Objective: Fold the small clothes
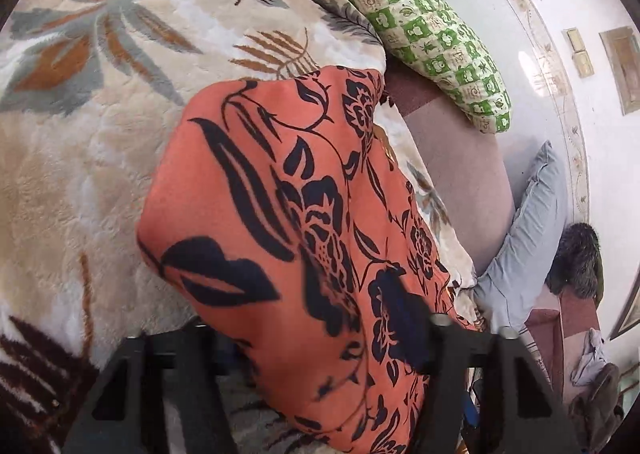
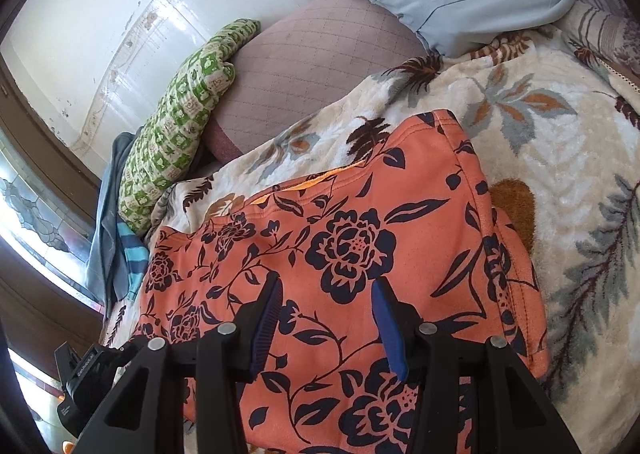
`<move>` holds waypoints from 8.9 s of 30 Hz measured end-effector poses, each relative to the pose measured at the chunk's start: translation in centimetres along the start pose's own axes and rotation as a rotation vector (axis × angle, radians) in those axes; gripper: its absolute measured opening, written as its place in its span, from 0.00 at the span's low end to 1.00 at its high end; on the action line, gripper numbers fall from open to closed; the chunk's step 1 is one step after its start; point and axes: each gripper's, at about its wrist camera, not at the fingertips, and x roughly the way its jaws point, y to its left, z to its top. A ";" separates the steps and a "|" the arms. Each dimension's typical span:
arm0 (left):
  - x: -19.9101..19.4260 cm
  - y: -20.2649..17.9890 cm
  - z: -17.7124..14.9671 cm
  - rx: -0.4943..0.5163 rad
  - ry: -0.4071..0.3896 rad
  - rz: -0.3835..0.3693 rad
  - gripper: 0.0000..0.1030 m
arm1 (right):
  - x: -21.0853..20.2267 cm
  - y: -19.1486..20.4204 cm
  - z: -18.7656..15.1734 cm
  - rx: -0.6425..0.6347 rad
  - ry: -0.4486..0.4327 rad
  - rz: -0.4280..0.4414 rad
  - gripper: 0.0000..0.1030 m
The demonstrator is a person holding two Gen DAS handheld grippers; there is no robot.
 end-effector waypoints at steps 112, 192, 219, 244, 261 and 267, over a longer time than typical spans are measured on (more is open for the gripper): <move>6.2 -18.8 -15.4 1.207 -0.046 0.489 0.88 | -0.4 -7.5 0.0 0.122 0.232 0.139 0.15; 19.2 -23.5 -7.1 1.213 -0.010 0.721 0.95 | -0.6 -8.6 0.6 0.126 0.306 0.201 0.16; 4.0 -16.9 -14.4 1.263 -0.063 0.441 0.98 | -0.2 -7.3 2.8 0.294 0.045 0.093 0.30; 1.9 -15.8 -11.3 1.134 -0.127 0.382 0.98 | -4.3 -2.7 0.8 0.079 -0.069 0.042 0.60; 3.9 -15.7 -12.3 1.177 -0.113 0.407 0.98 | -6.0 -5.0 1.8 0.110 -0.104 0.025 0.60; 4.2 -15.6 -12.2 1.172 -0.110 0.410 0.98 | -6.2 -5.5 2.0 0.118 -0.110 0.021 0.60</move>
